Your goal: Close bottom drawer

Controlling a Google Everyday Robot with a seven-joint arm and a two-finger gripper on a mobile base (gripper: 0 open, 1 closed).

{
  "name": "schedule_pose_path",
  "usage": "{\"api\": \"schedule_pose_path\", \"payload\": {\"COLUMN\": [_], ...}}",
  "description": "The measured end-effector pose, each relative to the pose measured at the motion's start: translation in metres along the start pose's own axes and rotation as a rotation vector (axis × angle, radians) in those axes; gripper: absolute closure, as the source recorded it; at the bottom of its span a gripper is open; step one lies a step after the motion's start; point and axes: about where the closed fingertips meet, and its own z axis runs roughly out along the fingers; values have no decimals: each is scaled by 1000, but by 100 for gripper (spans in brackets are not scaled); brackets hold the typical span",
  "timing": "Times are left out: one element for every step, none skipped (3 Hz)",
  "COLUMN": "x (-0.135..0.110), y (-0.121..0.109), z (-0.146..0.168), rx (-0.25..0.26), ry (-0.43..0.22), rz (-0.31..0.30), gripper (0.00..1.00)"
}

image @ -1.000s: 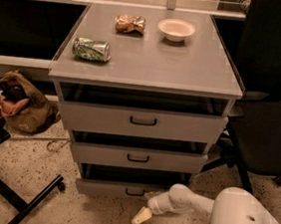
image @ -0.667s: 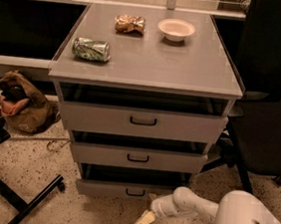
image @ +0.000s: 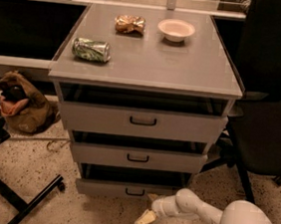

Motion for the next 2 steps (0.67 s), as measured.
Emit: {"api": "schedule_pose_path", "payload": {"x": [-4,-8], "y": [-3,-2], "z": [1,4], "rx": [4,9], "ry": [-8,-20], "rz": [-7,-14], "gripper": [0,0]}}
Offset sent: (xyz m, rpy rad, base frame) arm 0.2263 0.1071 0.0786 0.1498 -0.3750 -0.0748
